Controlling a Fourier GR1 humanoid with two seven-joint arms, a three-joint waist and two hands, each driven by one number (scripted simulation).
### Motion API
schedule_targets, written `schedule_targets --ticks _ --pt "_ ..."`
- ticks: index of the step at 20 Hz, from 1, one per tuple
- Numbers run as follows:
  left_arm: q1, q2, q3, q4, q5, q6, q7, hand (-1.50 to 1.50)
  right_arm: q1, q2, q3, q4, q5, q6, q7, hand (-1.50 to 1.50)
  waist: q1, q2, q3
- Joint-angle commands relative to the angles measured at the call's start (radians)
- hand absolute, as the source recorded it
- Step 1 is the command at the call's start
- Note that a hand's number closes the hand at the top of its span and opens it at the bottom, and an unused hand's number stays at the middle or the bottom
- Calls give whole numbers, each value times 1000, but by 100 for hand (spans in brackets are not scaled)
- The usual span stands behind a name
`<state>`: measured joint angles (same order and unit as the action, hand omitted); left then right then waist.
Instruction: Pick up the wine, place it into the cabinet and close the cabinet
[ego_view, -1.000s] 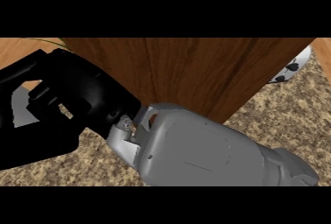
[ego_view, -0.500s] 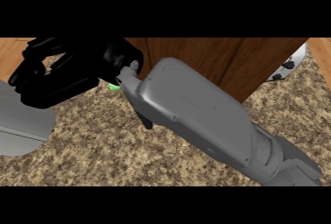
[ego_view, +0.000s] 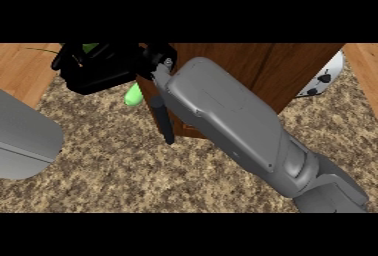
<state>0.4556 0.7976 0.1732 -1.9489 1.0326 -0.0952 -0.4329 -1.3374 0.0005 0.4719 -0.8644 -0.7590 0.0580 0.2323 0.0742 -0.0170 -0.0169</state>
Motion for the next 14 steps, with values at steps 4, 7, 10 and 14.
schedule_targets --ticks 4,7,10,14 --pt "-21 -2 -19 -44 22 -3 29 -150 56 -131 -74 153 28 18 -90 150 -43 47 16" --pt "-15 -6 -20 -61 38 -4 37 -150 74 -159 -93 163 31 0 -117 150 -49 45 16" --pt "-23 -5 -36 -76 37 7 50 -150 81 -177 -101 166 16 18 -130 150 -65 50 17" --pt "-47 -9 -74 -100 38 15 68 -150 74 -149 -82 180 13 24 -156 150 -75 56 15"
